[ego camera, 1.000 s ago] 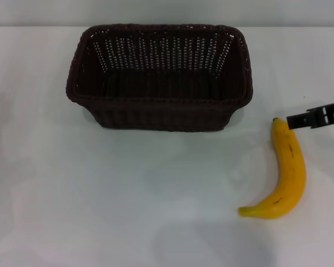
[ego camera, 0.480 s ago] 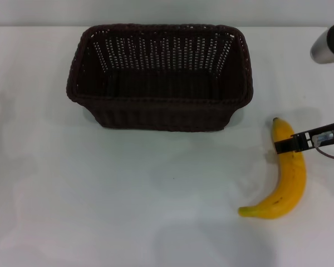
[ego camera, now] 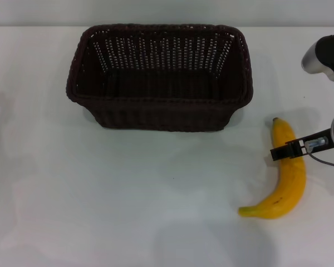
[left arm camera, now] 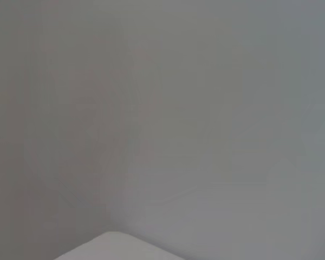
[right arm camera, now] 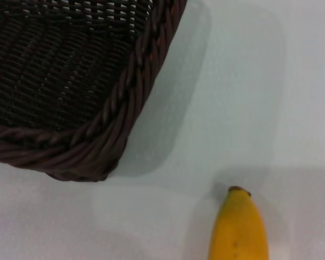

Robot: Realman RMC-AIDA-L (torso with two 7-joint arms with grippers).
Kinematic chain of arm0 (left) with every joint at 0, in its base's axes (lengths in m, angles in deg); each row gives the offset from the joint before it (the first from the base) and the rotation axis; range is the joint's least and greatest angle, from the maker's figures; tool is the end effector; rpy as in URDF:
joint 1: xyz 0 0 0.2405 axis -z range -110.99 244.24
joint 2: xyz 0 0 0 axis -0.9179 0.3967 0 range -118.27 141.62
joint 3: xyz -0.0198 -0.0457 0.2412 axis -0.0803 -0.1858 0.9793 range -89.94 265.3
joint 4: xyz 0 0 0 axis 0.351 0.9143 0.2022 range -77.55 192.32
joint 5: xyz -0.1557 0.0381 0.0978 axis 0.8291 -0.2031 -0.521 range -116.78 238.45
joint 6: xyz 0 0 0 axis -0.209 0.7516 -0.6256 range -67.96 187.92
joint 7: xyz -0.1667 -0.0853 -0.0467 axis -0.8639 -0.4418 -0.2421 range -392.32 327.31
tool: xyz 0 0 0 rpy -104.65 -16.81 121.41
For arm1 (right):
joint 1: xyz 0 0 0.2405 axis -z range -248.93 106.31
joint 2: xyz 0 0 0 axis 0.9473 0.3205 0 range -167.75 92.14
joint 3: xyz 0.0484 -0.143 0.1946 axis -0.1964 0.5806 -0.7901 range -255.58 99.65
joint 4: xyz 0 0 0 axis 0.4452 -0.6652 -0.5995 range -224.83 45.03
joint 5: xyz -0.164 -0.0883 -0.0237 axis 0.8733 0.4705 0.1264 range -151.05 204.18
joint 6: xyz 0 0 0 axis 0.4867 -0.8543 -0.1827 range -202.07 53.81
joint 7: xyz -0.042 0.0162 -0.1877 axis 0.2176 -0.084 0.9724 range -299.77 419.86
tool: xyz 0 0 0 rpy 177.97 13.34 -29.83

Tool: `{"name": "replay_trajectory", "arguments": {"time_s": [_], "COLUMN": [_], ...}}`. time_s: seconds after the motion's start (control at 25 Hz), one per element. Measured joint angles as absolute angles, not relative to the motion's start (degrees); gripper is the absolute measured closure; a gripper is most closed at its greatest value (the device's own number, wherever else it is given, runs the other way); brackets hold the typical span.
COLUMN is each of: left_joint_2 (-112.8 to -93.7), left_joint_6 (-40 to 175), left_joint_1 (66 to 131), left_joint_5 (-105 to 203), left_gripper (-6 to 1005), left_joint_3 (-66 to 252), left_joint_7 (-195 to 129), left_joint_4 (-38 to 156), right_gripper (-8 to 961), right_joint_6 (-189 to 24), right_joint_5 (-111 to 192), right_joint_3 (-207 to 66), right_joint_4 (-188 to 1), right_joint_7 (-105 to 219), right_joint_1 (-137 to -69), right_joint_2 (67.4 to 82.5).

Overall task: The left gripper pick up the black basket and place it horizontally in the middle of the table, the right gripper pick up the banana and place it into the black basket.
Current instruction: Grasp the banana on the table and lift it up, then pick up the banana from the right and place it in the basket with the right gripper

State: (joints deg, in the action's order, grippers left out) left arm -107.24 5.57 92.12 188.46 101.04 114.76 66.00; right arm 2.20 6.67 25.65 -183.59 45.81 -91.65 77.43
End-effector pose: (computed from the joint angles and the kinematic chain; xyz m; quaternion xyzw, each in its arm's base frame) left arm -0.3985 0.3598 0.0787 -0.5133 -0.4203 -0.3136 0.6793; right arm 0.2204 0.3189 -0.0412 -0.7857 0.5005 -0.1197 0.3432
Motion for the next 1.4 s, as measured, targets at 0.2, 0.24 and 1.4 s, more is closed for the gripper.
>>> {"name": "replay_trajectory", "arguments": {"time_s": [0.2,0.24,1.4], "left_joint_2": [-107.23,-107.23,-106.97], "left_joint_6": [5.67,5.67,5.12], "left_joint_1": [92.14,92.16,92.93], "left_joint_5": [188.45,188.45,188.46], "left_gripper": [188,188,188], "left_joint_3": [101.04,101.1,101.33], "left_joint_7": [114.77,114.78,114.79], "left_joint_4": [66.0,65.99,66.63], "right_gripper": [139,140,456], "right_joint_6": [2.16,2.16,2.86], "right_joint_5": [5.86,5.64,7.22], "right_joint_3": [25.59,25.5,7.75], "right_joint_4": [-182.2,-182.0,-189.0], "right_joint_7": [45.89,45.89,62.91], "right_joint_1": [-92.36,-92.43,-100.12], "right_joint_2": [77.42,77.42,77.42]}}
